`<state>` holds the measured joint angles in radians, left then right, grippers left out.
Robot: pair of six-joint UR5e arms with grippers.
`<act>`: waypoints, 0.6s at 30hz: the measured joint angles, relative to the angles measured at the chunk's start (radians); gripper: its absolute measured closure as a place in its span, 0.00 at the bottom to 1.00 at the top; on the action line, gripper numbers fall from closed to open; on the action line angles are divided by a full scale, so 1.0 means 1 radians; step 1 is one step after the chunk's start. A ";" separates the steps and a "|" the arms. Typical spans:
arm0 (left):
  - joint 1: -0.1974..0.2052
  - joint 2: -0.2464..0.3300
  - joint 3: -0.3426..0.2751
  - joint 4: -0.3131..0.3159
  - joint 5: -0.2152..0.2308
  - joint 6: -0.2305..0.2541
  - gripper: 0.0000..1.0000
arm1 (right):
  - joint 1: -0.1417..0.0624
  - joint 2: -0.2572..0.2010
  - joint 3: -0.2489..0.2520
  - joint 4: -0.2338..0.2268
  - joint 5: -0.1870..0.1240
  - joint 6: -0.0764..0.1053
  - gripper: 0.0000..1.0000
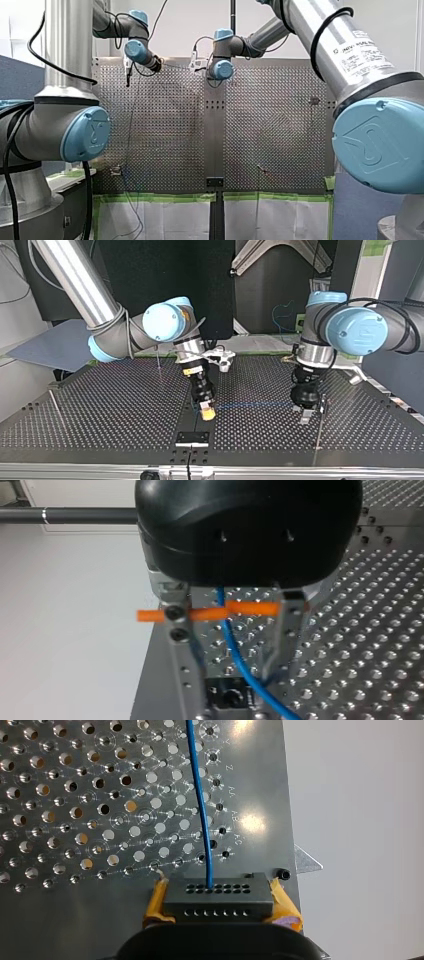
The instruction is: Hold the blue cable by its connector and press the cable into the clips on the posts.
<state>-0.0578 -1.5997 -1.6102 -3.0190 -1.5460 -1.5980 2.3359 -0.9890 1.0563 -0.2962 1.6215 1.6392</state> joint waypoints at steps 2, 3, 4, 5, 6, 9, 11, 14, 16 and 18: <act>-0.002 0.000 0.002 0.002 -0.002 -0.001 0.00 | 0.000 0.000 0.001 0.000 0.000 0.000 1.00; -0.004 0.000 0.002 0.002 -0.003 -0.001 0.00 | 0.000 0.000 0.001 0.000 0.000 -0.001 1.00; -0.005 0.000 0.002 0.003 -0.004 -0.001 0.00 | -0.001 0.000 0.001 0.000 0.000 -0.001 1.00; -0.005 0.000 0.002 0.004 -0.005 -0.001 0.00 | -0.001 0.000 0.001 0.000 0.000 -0.001 1.00; -0.006 0.000 0.002 0.006 -0.007 -0.002 0.00 | -0.002 0.000 0.000 0.000 0.000 -0.001 1.00; -0.009 -0.001 0.003 0.011 -0.014 -0.001 0.00 | -0.002 0.000 0.001 0.000 0.000 -0.001 1.00; -0.010 -0.001 0.003 0.012 -0.016 -0.001 0.00 | -0.002 0.000 0.000 0.000 0.000 -0.001 1.00; -0.012 -0.001 0.003 0.013 -0.023 -0.002 0.20 | -0.002 0.000 0.000 0.000 0.000 -0.001 1.00; -0.013 -0.001 0.003 0.013 -0.035 -0.001 0.42 | -0.002 0.000 0.000 0.000 0.000 -0.001 1.00; -0.015 -0.001 0.003 0.015 -0.051 0.006 0.70 | -0.002 0.000 0.000 0.000 0.000 -0.001 1.00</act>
<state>-0.0725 -1.6004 -1.6075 -3.0041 -1.5965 -1.5921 2.3335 -0.9886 1.0566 -0.2962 1.6215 1.6386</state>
